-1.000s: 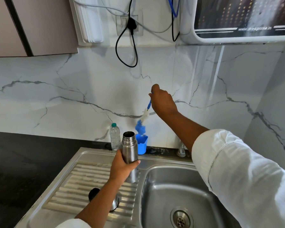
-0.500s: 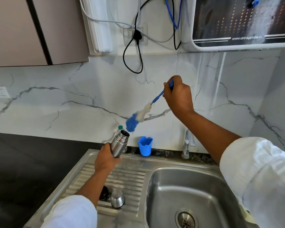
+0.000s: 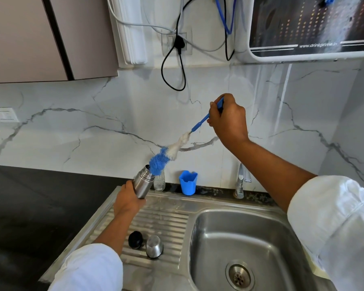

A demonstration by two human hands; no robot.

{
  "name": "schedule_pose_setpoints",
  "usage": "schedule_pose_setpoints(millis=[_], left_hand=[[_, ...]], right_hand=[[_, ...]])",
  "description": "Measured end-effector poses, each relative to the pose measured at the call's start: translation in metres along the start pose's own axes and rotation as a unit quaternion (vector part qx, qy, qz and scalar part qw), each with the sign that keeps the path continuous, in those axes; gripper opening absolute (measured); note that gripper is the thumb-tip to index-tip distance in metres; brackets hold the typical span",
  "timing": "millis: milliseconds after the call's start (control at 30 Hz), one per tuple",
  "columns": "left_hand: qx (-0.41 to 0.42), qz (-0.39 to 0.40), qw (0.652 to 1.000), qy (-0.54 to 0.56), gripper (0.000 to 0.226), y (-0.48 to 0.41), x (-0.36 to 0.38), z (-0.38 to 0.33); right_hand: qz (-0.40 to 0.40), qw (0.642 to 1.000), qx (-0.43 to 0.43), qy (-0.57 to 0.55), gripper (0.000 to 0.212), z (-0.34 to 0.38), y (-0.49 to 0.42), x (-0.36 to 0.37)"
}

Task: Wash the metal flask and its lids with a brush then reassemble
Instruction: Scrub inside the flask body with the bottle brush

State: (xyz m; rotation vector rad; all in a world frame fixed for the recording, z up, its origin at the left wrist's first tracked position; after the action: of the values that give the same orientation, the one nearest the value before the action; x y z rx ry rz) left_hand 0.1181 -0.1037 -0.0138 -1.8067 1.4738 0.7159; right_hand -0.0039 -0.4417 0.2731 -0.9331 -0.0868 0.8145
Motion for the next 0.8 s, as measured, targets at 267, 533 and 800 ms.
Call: schedule_pose_setpoints(millis=[267, 533, 800], left_hand=[[0.057, 0.007, 0.998, 0.024, 0.073, 0.004, -0.002, -0.013], [0.066, 0.015, 0.997, 0.033, 0.074, 0.005, -0.006, -0.020], [0.031, 0.031, 0.998, 0.054, 0.068, 0.002, -0.005, -0.015]], right_hand=[[0.004, 0.999, 0.048, -0.003, 0.013, -0.016, -0.006, -0.009], [0.034, 0.995, 0.089, -0.023, 0.015, -0.036, -0.009, -0.011], [0.150, 0.976, 0.097, -0.125, 0.014, -0.039, -0.005, 0.003]])
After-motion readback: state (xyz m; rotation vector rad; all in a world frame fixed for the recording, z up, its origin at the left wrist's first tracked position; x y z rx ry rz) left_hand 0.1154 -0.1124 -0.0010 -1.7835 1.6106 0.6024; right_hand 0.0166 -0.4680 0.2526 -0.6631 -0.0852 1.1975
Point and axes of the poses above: each hand's wrist, its own y-axis away from the middle knuckle, its own x-axis out of the palm, z = x × y, the point moved 9 cm from there along -y, towards the middle knuckle, and after that the axes turned 4 degrees about -x, right-handed, at the moved point
